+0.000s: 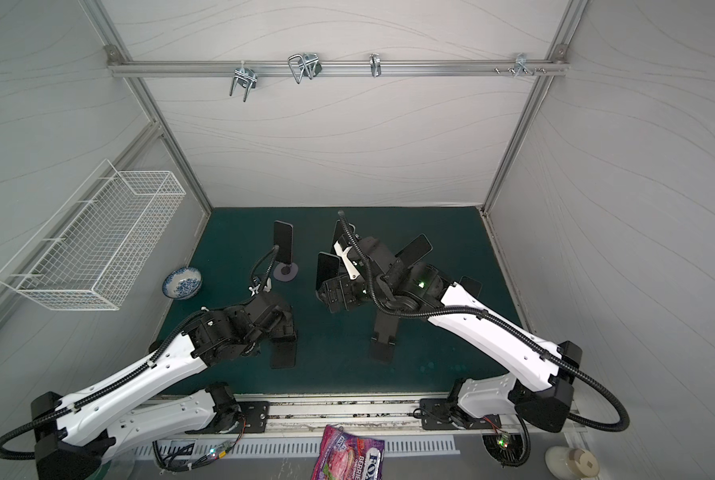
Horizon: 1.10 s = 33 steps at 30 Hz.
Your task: Remove the phone from the phone stand
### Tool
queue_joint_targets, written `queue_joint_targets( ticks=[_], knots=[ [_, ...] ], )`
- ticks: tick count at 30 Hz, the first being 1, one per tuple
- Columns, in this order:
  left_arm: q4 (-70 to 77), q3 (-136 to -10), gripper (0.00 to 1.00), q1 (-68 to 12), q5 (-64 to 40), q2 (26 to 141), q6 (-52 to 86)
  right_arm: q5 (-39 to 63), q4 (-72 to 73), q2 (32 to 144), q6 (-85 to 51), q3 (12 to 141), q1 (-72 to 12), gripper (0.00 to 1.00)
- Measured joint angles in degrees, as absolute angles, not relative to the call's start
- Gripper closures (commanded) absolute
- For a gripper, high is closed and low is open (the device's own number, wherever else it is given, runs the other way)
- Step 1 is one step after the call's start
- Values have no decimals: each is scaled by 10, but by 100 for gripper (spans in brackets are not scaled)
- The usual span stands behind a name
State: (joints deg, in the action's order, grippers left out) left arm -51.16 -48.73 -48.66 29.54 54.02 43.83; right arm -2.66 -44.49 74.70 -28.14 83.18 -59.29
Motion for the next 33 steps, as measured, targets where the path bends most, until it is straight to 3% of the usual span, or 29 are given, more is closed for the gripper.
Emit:
queue_joint_targets(
  ticks=[33],
  knots=[
    [-459,-469,12,-457,294,559,419,-23,-439,756,-287,824,-590,1]
  ],
)
